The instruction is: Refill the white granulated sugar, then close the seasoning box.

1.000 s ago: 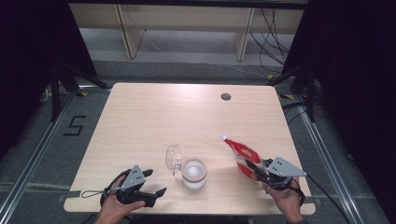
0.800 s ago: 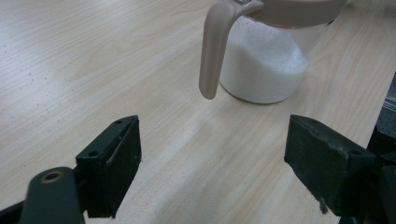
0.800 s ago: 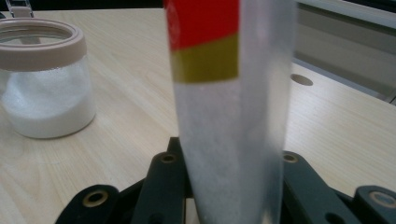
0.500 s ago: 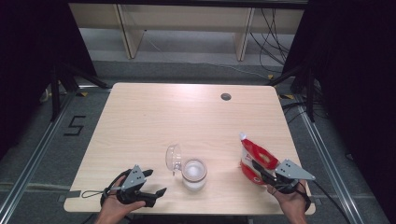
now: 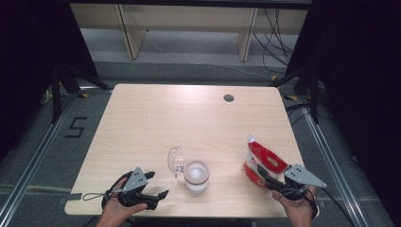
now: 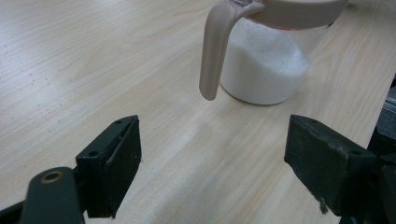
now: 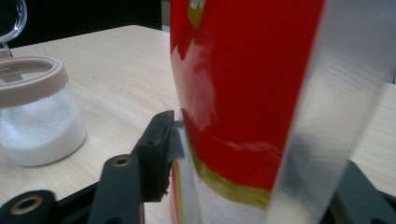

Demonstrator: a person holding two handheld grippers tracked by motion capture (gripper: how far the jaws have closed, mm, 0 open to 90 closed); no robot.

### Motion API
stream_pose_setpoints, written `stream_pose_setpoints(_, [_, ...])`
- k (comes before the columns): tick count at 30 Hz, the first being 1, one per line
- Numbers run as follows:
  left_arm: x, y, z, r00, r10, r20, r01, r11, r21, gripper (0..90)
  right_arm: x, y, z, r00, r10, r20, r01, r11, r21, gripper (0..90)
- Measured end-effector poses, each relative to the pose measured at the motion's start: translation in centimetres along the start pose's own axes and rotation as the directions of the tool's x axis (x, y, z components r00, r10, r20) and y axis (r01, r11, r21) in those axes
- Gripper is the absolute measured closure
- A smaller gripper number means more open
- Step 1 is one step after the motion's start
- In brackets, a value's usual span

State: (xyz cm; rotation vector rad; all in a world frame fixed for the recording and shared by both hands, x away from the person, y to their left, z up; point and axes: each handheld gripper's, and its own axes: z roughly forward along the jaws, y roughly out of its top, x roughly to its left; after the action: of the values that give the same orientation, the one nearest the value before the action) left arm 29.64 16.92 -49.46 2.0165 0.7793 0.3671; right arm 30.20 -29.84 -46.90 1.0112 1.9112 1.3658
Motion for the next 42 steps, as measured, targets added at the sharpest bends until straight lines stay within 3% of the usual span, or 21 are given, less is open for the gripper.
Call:
stream_pose_setpoints(1, [0.0, 0.0, 0.0, 1.0, -0.004, 0.001, 0.004, 1.0, -0.004, 18.4, 0.2, 0.1, -0.1, 0.9995, 0.025, -0.02, -0.025, 1.0, 0.02, 44.0])
stream_pose_setpoints(2, [0.0, 0.0, 0.0, 1.0, -0.001, 0.003, 0.001, 1.0, -0.007, 18.4, 0.3, 0.1, -0.1, 0.9998, 0.017, -0.007, -0.017, 1.0, -0.005, 41.9])
stream_pose_setpoints(5, [0.0, 0.2, 0.1, 0.9999, -0.006, 0.009, 0.007, 0.9999, -0.009, 18.4, 0.7, 0.1, -0.6, 0.9992, 0.032, 0.025, -0.032, 0.999, 0.005, 37.3])
stream_pose_setpoints(6, [0.1, 0.3, 0.0, 0.9999, 0.001, 0.01, -0.001, 1.0, -0.008, 18.4, 0.8, 0.0, -0.7, 0.9984, 0.051, 0.024, -0.051, 0.999, 0.002, 36.3])
stream_pose_setpoints(8, [0.0, 0.4, 0.0, 0.9999, -0.007, 0.014, 0.007, 1.0, -0.007, 18.4, 0.7, 0.0, -0.9, 0.9994, 0.034, 0.009, -0.034, 0.999, 0.009, 34.2])
stream_pose_setpoints(9, [0.0, 0.4, 0.0, 0.9999, -0.007, 0.014, 0.007, 1.0, -0.007, 18.4, 0.9, -0.2, -1.1, 0.9974, 0.064, 0.032, -0.064, 0.998, 0.007, 31.9])
stream_pose_setpoints(14, [0.0, 0.5, 0.1, 0.9995, -0.027, 0.018, 0.027, 0.9994, -0.022, 18.4, 0.8, -0.6, -1.2, 0.9979, 0.064, 0.01, -0.064, 0.998, 0.002, 27.9])
stream_pose_setpoints(18, [0.1, 0.6, 0.0, 0.9994, -0.029, 0.017, 0.03, 0.9992, -0.026, 18.4, 0.9, -0.6, -1.6, 0.9983, 0.049, 0.031, -0.05, 0.998, 0.033, 24.3])
stream_pose_setpoints(20, [0.1, 0.6, 0.0, 0.9995, -0.03, 0.014, 0.03, 0.9993, -0.023, 18.4, 1.2, -0.9, -1.6, 0.9973, 0.071, 0.015, -0.072, 0.997, 0.016, 23.3])
stream_pose_setpoints(21, [0.1, 0.6, 0.0, 0.9995, -0.027, 0.017, 0.027, 0.9994, -0.023, 18.4, 1.5, -0.9, -1.7, 0.9943, 0.102, 0.03, -0.103, 0.994, 0.023, 23.2])
stream_pose_setpoints(22, [0.0, 0.6, 0.0, 0.9991, -0.036, 0.021, 0.036, 0.9987, -0.035, 18.4, 1.5, -0.9, -1.9, 0.9956, 0.086, 0.036, -0.087, 0.996, 0.033, 23.0])
stream_pose_setpoints(23, [0.1, 0.7, -0.1, 0.9996, -0.017, 0.022, 0.018, 0.9994, -0.028, 18.4, 1.5, -0.9, -2.0, 0.9969, 0.07, 0.036, -0.071, 0.997, 0.03, 22.7])
stream_pose_setpoints(25, [0.0, 0.7, -0.1, 0.9993, -0.034, 0.014, 0.035, 0.9991, -0.026, 18.4, 1.7, -1.0, -2.2, 0.9961, 0.078, 0.041, -0.079, 0.996, 0.032, 22.8])
stream_pose_setpoints(28, [0.2, 0.8, -0.2, 0.9999, -0.001, 0.017, 0.001, 0.9997, -0.026, 18.3, 1.5, -1.1, -2.4, 0.9973, 0.06, 0.041, -0.061, 0.998, 0.025, 22.7])
stream_pose_setpoints(29, [0.2, 0.8, -0.1, 0.9996, -0.017, 0.024, 0.018, 0.9991, -0.04, 18.4, 1.6, -1.1, -2.6, 0.9965, 0.061, 0.057, -0.063, 0.997, 0.033, 22.4])
stream_pose_setpoints(30, [0.3, 0.8, -0.2, 0.9997, -0.006, 0.022, 0.006, 0.9996, -0.028, 18.4, 1.6, -1.1, -2.6, 0.9965, 0.061, 0.057, -0.063, 0.997, 0.033, 22.4])
stream_pose_setpoints(31, [0.1, 0.7, -0.1, 0.9992, -0.035, 0.021, 0.036, 0.9989, -0.031, 18.4, 1.6, -1.2, -2.8, 0.9964, 0.071, 0.046, -0.073, 0.996, 0.044, 22.1])
stream_pose_setpoints(38, [0.1, 0.8, -0.3, 0.9993, -0.03, 0.022, 0.031, 0.9989, -0.036, 18.3, 1.6, -1.3, -3.3, 0.996, 0.067, 0.059, -0.07, 0.997, 0.04, 22.2])
stream_pose_setpoints(39, [0.3, 0.9, -0.5, 0.9998, -0.001, 0.019, 0.001, 0.9994, -0.036, 18.3, 1.6, -1.3, -3.3, 0.9958, 0.067, 0.062, -0.07, 0.997, 0.045, 22.2])
stream_pose_setpoints(40, [0.3, 0.9, -0.5, 0.9998, -0.001, 0.019, 0.001, 0.9994, -0.036, 18.4, 1.6, -1.3, -3.3, 0.9958, 0.067, 0.062, -0.07, 0.997, 0.045, 22.2])
stream_pose_setpoints(42, [0.2, 1.0, -0.4, 0.9995, -0.027, 0.018, 0.028, 0.9989, -0.038, 18.4, 1.5, -1.4, -3.2, 0.9959, 0.051, 0.075, -0.054, 0.998, 0.027, 22.5])
